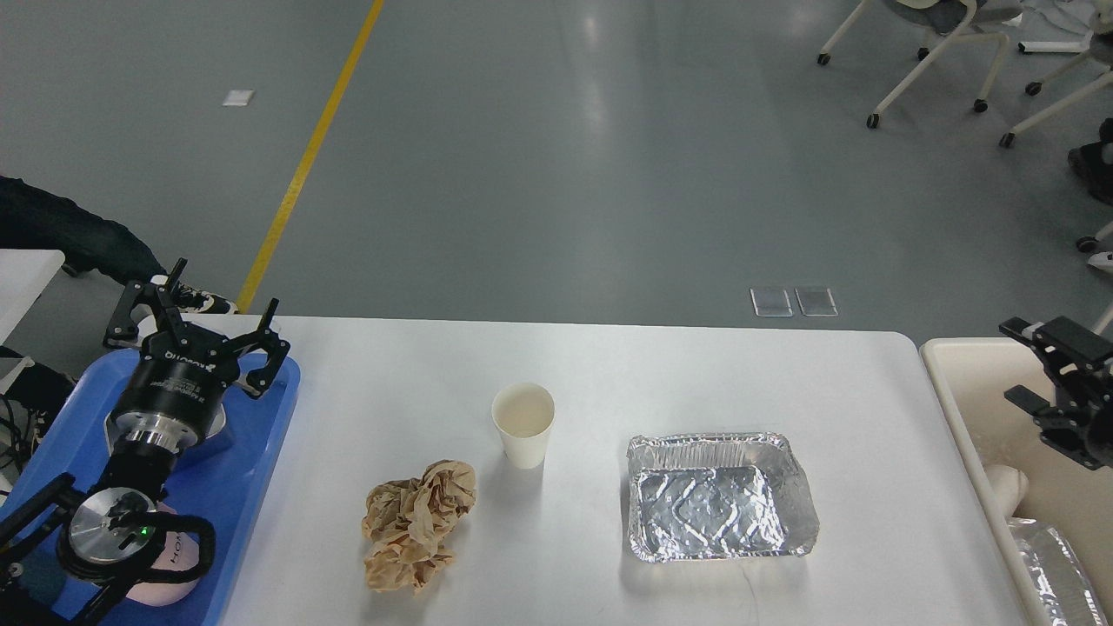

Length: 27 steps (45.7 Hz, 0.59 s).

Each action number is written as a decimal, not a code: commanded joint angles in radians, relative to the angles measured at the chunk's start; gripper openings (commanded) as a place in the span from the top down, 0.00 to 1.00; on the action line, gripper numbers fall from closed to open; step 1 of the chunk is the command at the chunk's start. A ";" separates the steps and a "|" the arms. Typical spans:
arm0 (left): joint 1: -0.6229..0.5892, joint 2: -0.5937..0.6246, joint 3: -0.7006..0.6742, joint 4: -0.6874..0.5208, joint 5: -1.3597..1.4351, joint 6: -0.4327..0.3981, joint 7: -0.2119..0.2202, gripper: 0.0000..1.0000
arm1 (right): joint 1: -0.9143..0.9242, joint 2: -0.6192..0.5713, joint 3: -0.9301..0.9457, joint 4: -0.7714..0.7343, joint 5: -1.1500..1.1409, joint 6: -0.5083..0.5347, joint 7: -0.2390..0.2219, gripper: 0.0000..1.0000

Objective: Tidy desktop

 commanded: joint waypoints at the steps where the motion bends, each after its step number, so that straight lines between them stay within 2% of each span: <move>1: 0.039 0.001 -0.035 0.033 0.000 -0.036 0.000 0.03 | -0.024 -0.156 -0.052 0.045 -0.081 0.016 0.054 0.00; 7: 0.042 -0.002 -0.035 0.042 0.003 -0.032 0.000 0.03 | -0.091 -0.353 -0.127 0.186 -0.101 0.019 0.140 0.00; 16: 0.042 0.001 -0.034 0.042 0.003 -0.030 0.000 0.03 | -0.099 -0.505 -0.237 0.356 -0.217 0.005 0.136 0.00; 19: 0.047 0.003 -0.034 0.042 0.003 -0.033 0.000 0.03 | -0.099 -0.542 -0.273 0.395 -0.278 -0.007 0.114 0.00; 22: 0.050 0.003 -0.032 0.043 0.003 -0.026 0.000 0.03 | -0.099 -0.569 -0.329 0.439 -0.326 -0.032 0.073 0.00; 26: 0.050 0.000 -0.026 0.043 0.005 -0.024 -0.001 0.03 | -0.097 -0.601 -0.400 0.482 -0.372 -0.090 0.005 0.00; 27: 0.048 -0.002 -0.024 0.043 0.006 -0.030 -0.003 0.03 | -0.097 -0.624 -0.440 0.499 -0.389 -0.118 -0.028 0.00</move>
